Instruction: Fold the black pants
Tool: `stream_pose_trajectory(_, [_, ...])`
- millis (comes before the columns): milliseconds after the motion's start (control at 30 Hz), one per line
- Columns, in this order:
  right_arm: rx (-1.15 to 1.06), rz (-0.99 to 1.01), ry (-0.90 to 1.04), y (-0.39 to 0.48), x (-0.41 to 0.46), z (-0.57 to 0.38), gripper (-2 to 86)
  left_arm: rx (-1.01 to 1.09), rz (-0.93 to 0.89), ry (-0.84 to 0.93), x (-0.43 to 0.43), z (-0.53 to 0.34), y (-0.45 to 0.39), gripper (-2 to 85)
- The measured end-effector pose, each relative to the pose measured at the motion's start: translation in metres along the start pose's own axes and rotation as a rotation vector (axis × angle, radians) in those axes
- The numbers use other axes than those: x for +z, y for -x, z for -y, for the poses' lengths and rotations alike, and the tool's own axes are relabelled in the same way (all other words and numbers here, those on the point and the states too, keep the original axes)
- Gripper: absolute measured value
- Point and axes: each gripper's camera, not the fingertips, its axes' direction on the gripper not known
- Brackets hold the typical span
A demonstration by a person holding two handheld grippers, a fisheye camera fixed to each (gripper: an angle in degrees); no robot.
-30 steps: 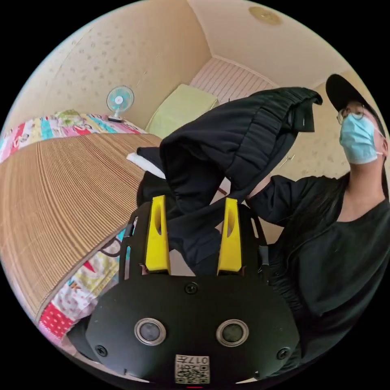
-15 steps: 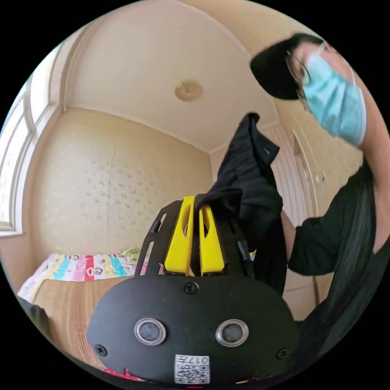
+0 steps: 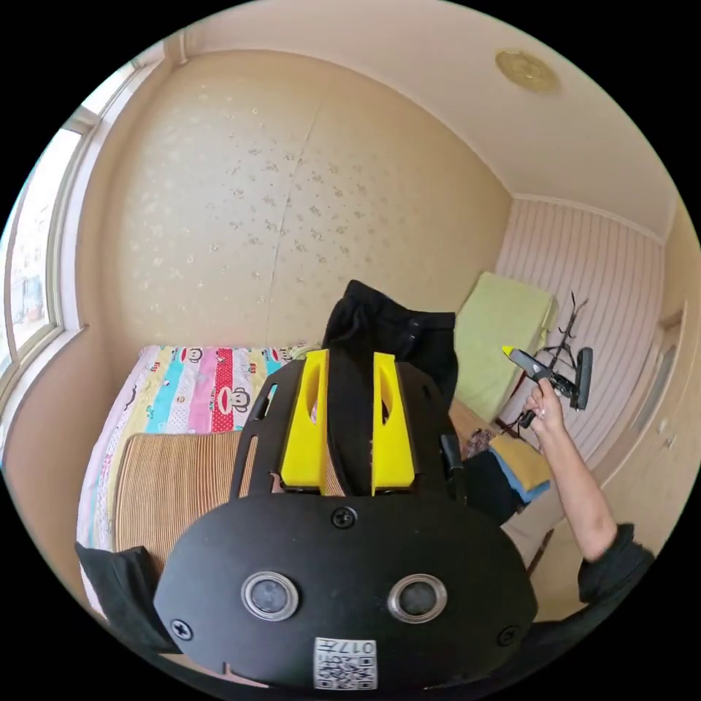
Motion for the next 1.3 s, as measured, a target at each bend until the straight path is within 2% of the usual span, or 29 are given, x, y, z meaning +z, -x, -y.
stream_pose_trajectory(33, [-0.022, 0.033, 0.056, 0.0, 0.017, -0.017, 5.2, 0.029, -0.015, 0.033, 0.009, -0.015, 0.002, 9.9])
stream_pose_trajectory(133, [-0.097, 0.071, 0.293, 0.0, 0.096, -0.128, 8.3, 0.068, -0.091, 0.318, 0.081, -0.114, 0.014, 10.5])
stream_pose_trajectory(200, [-0.063, 0.036, 0.481, 0.002, 0.152, -0.224, 10.3, -0.004, -0.203, 0.566, 0.148, -0.212, 0.02, 10.9])
stream_pose_trajectory(267, [-0.001, 0.009, 0.621, 0.004, 0.185, -0.291, 12.4, -0.086, -0.282, 0.714, 0.191, -0.284, 0.016, 11.7])
stream_pose_trajectory(367, [0.145, -0.091, 0.75, 0.003, 0.208, -0.377, 15.8, -0.241, -0.373, 0.819, 0.232, -0.366, -0.003, 13.3])
stream_pose_trajectory(467, [0.165, -0.184, 0.62, -0.002, 0.193, -0.394, 12.0, -0.397, -0.476, 0.718, 0.242, -0.4, -0.012, 10.5])
stream_pose_trajectory(533, [0.258, -0.083, 0.576, -0.028, 0.177, -0.374, 4.5, -0.502, -0.568, 0.708, 0.253, -0.402, -0.004, 7.4])
stream_pose_trajectory(567, [0.371, 0.05, 0.476, -0.056, 0.153, -0.359, 3.9, -0.549, -0.63, 0.692, 0.256, -0.395, 0.005, 5.6])
stream_pose_trajectory(600, [0.482, 0.178, 0.339, -0.089, 0.122, -0.351, 3.5, -0.566, -0.722, 0.615, 0.25, -0.38, 0.013, 4.4])
stream_pose_trajectory(667, [0.611, 0.247, 0.164, -0.136, 0.074, -0.352, 3.2, -0.551, -0.842, 0.44, 0.222, -0.351, 0.02, 4.1])
stream_pose_trajectory(733, [0.648, 0.178, 0.076, -0.174, 0.028, -0.364, 2.9, -0.463, -0.814, 0.34, 0.185, -0.331, 0.023, 4.1])
stream_pose_trajectory(800, [0.639, 0.027, 0.106, -0.211, -0.017, -0.387, 2.6, -0.385, -0.688, 0.277, 0.143, -0.332, 0.028, 4.3])
stream_pose_trajectory(833, [0.637, -0.027, 0.121, -0.217, -0.027, -0.394, 2.5, -0.387, -0.639, 0.284, 0.136, -0.337, 0.03, 4.5])
stream_pose_trajectory(900, [0.647, -0.312, 0.125, -0.228, -0.063, -0.419, 2.5, -0.42, -0.473, 0.385, 0.126, -0.364, 0.036, 6.4])
stream_pose_trajectory(1000, [0.525, -0.484, 0.03, -0.216, -0.093, -0.418, 3.2, -0.455, -0.393, 0.45, 0.126, -0.395, 0.037, 10.9])
stream_pose_trajectory(1033, [0.481, -0.473, 0.006, -0.212, -0.095, -0.413, 3.3, -0.464, -0.378, 0.466, 0.128, -0.399, 0.037, 11.5])
stream_pose_trajectory(1100, [0.289, -0.288, -0.062, -0.191, -0.085, -0.388, 4.2, -0.429, -0.335, 0.495, 0.135, -0.403, 0.028, 12.9])
stream_pose_trajectory(1167, [0.241, -0.118, -0.008, -0.181, -0.054, -0.372, 5.5, -0.38, -0.26, 0.502, 0.139, -0.4, 0.019, 12.7])
stream_pose_trajectory(1233, [0.226, 0.073, 0.169, -0.173, 0.0, -0.364, 7.1, -0.365, -0.159, 0.535, 0.145, -0.398, 0.014, 11.8])
stream_pose_trajectory(1300, [0.262, 0.18, 0.469, -0.157, 0.08, -0.381, 9.0, -0.349, -0.136, 0.526, 0.149, -0.395, 0.01, 10.5])
